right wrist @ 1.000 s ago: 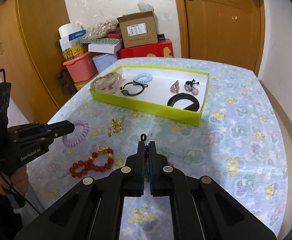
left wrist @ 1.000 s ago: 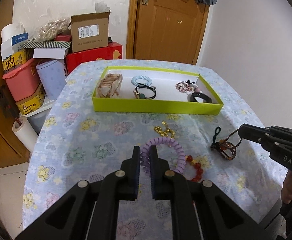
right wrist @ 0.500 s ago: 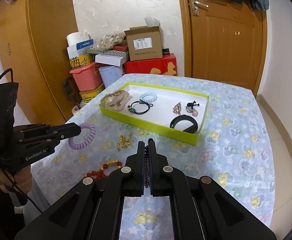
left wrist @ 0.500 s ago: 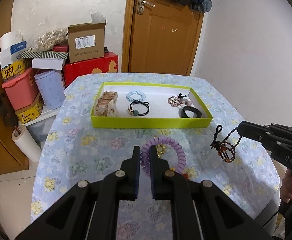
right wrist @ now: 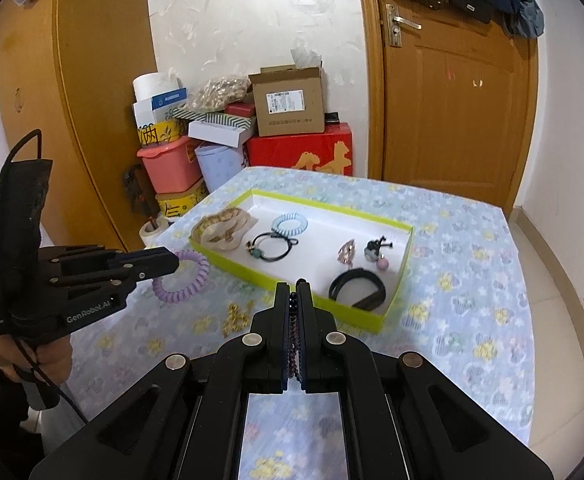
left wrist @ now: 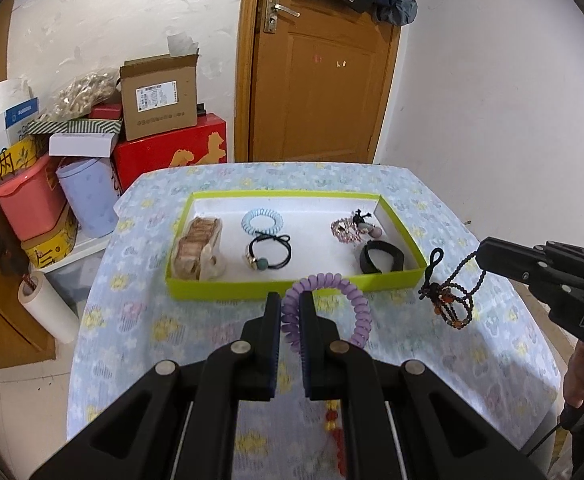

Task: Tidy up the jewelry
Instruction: 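Carry the beaded necklace and purple coil tie into the green box and release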

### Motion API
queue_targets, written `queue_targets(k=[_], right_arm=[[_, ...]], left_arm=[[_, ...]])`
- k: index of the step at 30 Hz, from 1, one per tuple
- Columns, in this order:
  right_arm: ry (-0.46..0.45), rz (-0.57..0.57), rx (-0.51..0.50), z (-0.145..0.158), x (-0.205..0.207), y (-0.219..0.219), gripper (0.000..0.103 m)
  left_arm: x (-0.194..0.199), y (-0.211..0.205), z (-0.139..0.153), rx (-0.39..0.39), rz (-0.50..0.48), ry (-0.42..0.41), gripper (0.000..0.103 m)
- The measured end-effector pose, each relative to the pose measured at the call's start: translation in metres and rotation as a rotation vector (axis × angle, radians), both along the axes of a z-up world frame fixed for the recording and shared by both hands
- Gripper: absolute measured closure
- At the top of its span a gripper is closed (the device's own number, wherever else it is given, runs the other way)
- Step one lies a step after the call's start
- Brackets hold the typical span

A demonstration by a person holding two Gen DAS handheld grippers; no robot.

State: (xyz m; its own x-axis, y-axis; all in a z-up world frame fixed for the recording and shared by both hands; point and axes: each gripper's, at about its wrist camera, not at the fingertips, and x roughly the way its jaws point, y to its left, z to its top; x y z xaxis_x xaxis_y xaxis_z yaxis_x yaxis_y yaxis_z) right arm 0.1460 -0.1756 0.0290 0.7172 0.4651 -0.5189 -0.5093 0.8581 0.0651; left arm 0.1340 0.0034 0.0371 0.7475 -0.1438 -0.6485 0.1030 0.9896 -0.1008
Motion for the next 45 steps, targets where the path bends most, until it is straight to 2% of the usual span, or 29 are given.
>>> queue_targets(k=[11,21,32,45], right_arm=[[-0.011,-0.001,0.006,0.007,0.044,0.009,0.1],[0.036,0.005,0.029,-0.005,0.091,0.022,0.1],[0.14,0.018,0.011,-0.044,0.119,0.036,0.1],[0.202,-0.001,-0.014,-0.063,0.127,0.034,0.1]], left_arm=[[0.05,-0.004,-0.008,0.015,-0.007,0.025,0.094],[0.093,-0.005,-0.027,0.028,-0.016,0.067,0.094],[0.11,-0.004,-0.055,0.033,-0.021,0.131,0.094],[0.112,-0.004,-0.065,0.041,-0.01,0.154,0.093]])
